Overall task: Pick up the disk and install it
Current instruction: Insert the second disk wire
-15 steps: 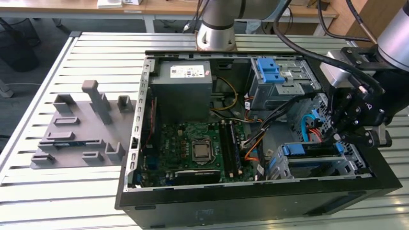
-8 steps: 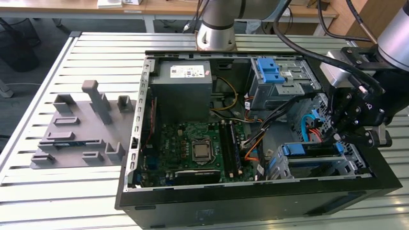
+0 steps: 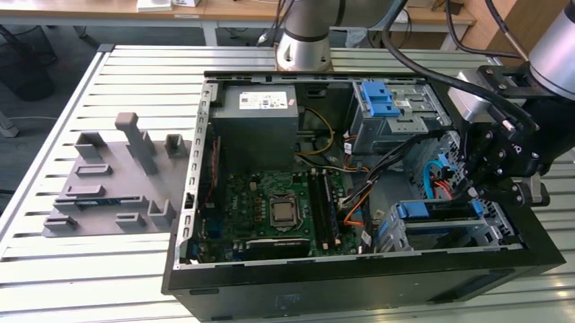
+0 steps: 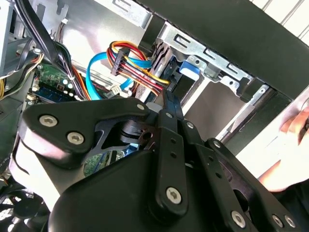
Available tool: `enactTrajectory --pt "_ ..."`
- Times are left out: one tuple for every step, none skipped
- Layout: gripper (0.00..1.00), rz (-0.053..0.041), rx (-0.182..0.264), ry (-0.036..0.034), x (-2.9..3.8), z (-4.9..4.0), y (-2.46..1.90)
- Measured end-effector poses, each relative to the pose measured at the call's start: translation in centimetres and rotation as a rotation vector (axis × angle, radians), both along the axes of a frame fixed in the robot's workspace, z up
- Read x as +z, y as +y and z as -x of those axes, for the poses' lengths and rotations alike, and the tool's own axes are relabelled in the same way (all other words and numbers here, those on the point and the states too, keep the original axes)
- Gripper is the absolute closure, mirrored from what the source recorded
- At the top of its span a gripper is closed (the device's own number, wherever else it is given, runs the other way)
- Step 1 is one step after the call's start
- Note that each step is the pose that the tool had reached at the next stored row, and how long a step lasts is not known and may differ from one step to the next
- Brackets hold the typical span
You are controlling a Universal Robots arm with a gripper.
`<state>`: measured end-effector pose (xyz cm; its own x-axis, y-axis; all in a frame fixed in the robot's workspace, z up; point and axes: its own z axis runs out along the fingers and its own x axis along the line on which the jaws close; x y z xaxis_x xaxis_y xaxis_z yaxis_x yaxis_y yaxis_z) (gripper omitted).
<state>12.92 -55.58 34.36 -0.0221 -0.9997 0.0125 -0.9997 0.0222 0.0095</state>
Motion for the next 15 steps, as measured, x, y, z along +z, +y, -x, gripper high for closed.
enactTrajectory --pt "0.89 -0.0003 0.000 -0.0002 0.17 0.03 0.00" --pt "0.89 -0.0003 0.000 -0.0003 0.56 0.04 0.00" --pt "0.89 -0.0005 0.000 -0.0003 0.99 0.04 0.01" --pt "0.89 -0.0005 0.000 -0.0003 1.39 0.06 0.02" --pt "0.89 -0.0005 0.000 -0.0005 1.68 0.14 0.03" --pt "0.89 -0.0005 0.000 -0.0010 1.84 0.32 0.03" --pt "0.89 -0.0009 0.000 -0.0024 1.86 0.69 0.04" --pt "0.89 -0.0010 0.000 -0.0047 1.87 1.14 0.04" --pt "0.89 -0.0011 0.000 -0.0070 1.88 1.59 0.03" --pt "0.89 -0.0015 0.000 -0.0093 1.91 2.02 0.03" --pt "0.89 -0.0012 0.000 -0.0106 2.02 2.35 0.03" --pt "0.89 -0.0013 0.000 -0.0112 2.22 2.49 0.03" --pt "0.89 -0.0014 0.000 -0.0113 2.49 2.56 0.05" --pt "0.89 -0.0014 0.000 -0.0115 2.80 2.59 0.07" --pt "0.89 -0.0015 0.000 -0.0118 3.10 2.62 0.11"
